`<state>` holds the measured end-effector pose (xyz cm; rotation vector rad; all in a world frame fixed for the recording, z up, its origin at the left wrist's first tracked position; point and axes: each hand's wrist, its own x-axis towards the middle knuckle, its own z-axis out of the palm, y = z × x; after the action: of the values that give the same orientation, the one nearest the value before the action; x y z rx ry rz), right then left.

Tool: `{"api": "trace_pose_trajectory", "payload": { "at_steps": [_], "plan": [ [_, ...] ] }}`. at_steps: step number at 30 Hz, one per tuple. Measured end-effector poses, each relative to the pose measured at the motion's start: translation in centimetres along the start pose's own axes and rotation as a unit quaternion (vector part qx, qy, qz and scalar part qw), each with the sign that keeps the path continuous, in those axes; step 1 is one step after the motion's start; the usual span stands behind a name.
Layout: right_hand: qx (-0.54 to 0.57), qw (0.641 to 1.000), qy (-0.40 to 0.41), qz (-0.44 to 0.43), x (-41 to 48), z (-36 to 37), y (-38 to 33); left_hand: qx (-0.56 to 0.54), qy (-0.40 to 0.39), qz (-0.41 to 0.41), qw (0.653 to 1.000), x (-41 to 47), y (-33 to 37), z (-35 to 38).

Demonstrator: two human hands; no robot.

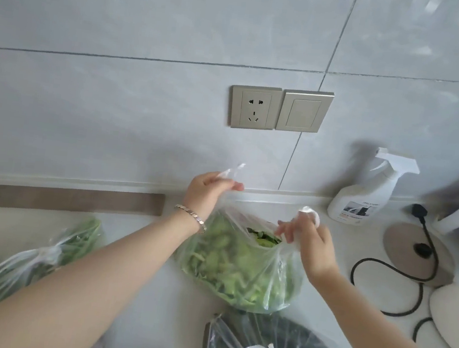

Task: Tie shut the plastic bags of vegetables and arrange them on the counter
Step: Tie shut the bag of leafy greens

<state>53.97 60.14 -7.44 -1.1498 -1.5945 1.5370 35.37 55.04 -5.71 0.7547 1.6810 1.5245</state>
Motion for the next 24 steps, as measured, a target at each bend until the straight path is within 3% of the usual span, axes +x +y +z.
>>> {"api": "trace_pose_trajectory", "payload": {
  "at_steps": [3, 6, 10, 14, 17, 24],
  "plan": [
    [0.120, 0.989, 0.063, 0.059, 0.4, 0.5, -0.7, -0.057, 0.008, 0.023, 0.998, -1.6, 0.7, -2.1],
    [0.121, 0.988, 0.050, 0.079, 0.2, 1.5, -1.3, -0.101, 0.007, 0.021, 0.995, -3.9, 2.0, -3.4],
    [0.103, 0.992, -0.043, 0.061, -1.2, 3.8, -2.2, -0.085, -0.070, 0.042, 0.993, -7.5, 3.8, -2.4],
    [-0.008, 0.989, -0.140, -0.035, -3.5, 6.3, -2.1, -0.140, -0.156, 0.030, 0.977, -10.6, 5.0, -0.6],
    [-0.063, 0.975, -0.188, -0.102, -5.6, 6.9, -2.1, -0.200, -0.154, 0.002, 0.968, -11.6, 5.5, -0.2],
    [-0.033, 0.945, -0.312, -0.091, -9.7, 8.9, -0.5, -0.231, -0.075, -0.043, 0.969, -12.0, 5.0, -1.8]
  ]
}}
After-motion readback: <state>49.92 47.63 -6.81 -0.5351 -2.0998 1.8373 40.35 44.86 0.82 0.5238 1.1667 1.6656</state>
